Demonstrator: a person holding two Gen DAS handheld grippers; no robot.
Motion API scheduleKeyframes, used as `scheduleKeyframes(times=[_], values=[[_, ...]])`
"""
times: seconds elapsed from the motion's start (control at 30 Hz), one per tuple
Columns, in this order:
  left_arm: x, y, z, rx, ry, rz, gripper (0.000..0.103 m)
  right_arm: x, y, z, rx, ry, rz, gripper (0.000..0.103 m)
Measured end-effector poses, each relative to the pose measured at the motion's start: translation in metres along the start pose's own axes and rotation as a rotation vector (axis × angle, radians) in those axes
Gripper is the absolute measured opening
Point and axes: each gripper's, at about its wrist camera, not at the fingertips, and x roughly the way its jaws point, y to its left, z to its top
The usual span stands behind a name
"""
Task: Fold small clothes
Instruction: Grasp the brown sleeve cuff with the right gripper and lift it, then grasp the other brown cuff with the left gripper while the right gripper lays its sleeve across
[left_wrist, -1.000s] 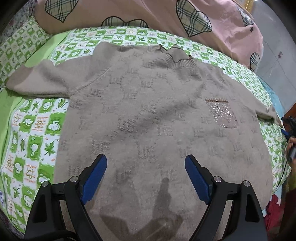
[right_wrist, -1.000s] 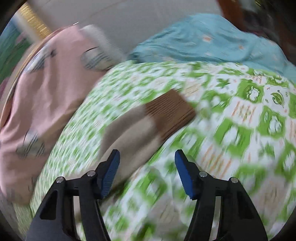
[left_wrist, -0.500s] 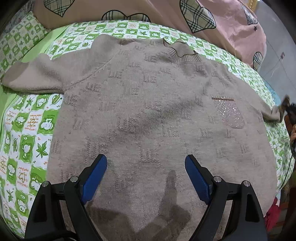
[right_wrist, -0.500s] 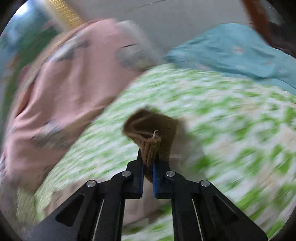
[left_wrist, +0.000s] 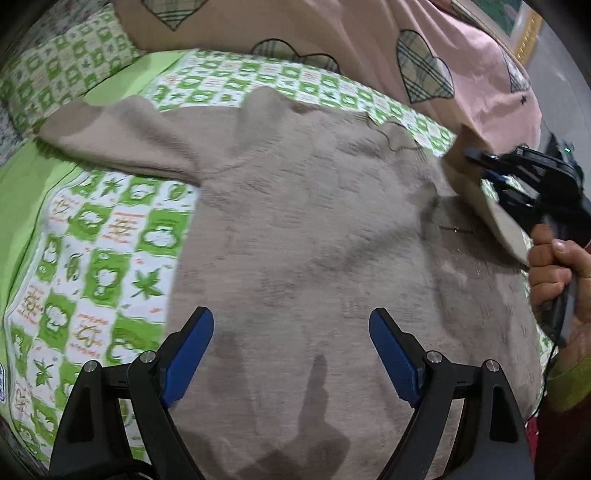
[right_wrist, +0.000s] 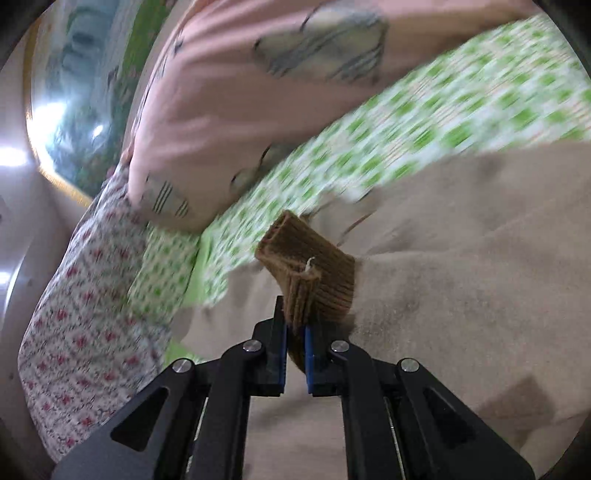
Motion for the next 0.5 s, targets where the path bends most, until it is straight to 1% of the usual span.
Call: scheduleKeyframes(times=[0.1, 0.17, 0.2, 0.3, 0.33, 0.37, 0.4, 0.43, 0.5], values=[[-0.001, 0.009, 0.001, -0.02, -0.009, -0.001, 0.087, 0.048, 0.026, -0.013, -0.002, 0.082, 0.05, 0.008], [-0.002, 0.016, 0.003, -0.033, -0.014, -0.006, 0.087, 0.063, 0.038, -0.027, -0.016, 0.122, 0.067, 0.008], [-0.002, 0.018, 0.003, -0.037, -0.017, -0.007, 0.087, 0.077, 0.046, -0.032, -0.019, 0.147, 0.084, 0.008], [-0.005, 0.026, 0.004, -0.041, -0.028, -0.01, 0.087, 0.101, 0.058, -0.045, -0.021, 0.203, 0.126, 0.009], [-0.004, 0.028, 0.007, -0.042, -0.032, -0.011, 0.087, 0.109, 0.062, -0.049, -0.033, 0.223, 0.131, 0.012], [-0.002, 0.03, 0.012, -0.045, -0.035, -0.01, 0.087, 0.119, 0.064, -0.052, -0.043, 0.248, 0.121, 0.013], [0.0, 0.03, 0.016, -0.047, -0.034, -0.011, 0.087, 0.128, 0.066, -0.056, -0.047, 0.271, 0.081, 0.015], [0.003, 0.031, 0.022, -0.05, -0.039, -0.019, 0.087, 0.134, 0.067, -0.059, -0.043, 0.288, 0.062, 0.021], [0.012, 0.032, 0.037, -0.05, -0.052, -0.039, 0.087, 0.134, 0.063, -0.062, -0.017, 0.303, 0.073, 0.036]])
